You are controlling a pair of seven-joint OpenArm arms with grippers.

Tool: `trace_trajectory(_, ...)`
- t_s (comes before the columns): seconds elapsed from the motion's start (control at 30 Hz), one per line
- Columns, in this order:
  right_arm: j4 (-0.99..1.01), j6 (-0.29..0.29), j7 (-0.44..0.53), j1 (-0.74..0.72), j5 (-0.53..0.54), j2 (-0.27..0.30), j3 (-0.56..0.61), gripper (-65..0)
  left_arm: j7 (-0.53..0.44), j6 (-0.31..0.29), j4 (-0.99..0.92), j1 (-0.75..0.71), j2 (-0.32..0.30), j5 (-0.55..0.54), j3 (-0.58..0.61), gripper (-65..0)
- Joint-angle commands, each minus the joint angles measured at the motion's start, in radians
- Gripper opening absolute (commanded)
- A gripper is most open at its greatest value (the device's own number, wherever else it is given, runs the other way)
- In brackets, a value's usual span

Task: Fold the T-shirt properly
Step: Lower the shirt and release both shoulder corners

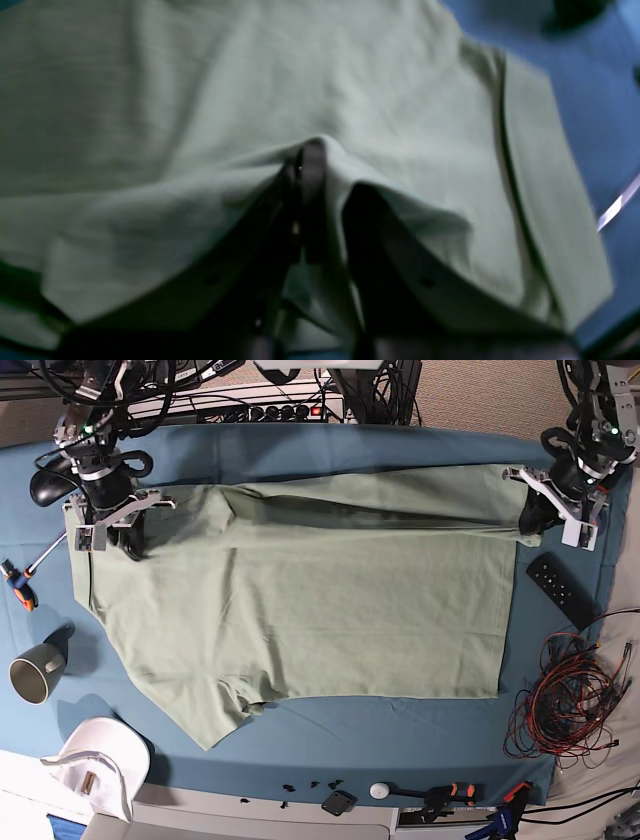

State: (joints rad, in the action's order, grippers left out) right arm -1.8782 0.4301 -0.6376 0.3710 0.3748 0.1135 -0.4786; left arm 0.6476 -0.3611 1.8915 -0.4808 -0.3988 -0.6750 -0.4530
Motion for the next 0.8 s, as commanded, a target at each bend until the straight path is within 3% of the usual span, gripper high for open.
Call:
trace_trajectory(0.0,0.018,-0.01,0.026,-0.009,0.009,0.011,-0.006,-65.0,-0.028,-0.003,0.008,0.007,-0.014,-0.01,-0.007,-65.0)
trace_trajectory(0.17,0.18,-0.013,0.045,-0.042,0.01,0.011,-0.006,-65.0,-0.028,-0.003,-0.013,0.031,-0.014,-0.014,-0.007,-65.0)
trace_trajectory(0.33,0.21,-0.013,0.063,-0.045,0.01,0.012,-0.006,-65.0,-0.028,-0.005,-0.013,0.035,-0.022,-0.044,0.015,-65.0)
trace_trajectory(0.57,0.21,-0.016,0.062,-0.056,0.011,0.011,-0.01,-65.0,-0.03,-0.003,-0.013,0.071,-0.087,0.005,0.174,-65.0)
trace_trajectory(0.67,0.21,-0.08,0.062,-0.061,0.008,0.011,-0.032,-65.0,-0.042,-0.002,-0.013,0.105,-0.112,0.069,0.249,-65.0)
trace_trajectory(0.77,0.21,-0.094,0.061,-0.061,0.006,0.011,-0.068,-65.0,-0.043,0.032,-0.013,0.13,-0.12,0.104,0.286,-65.0)
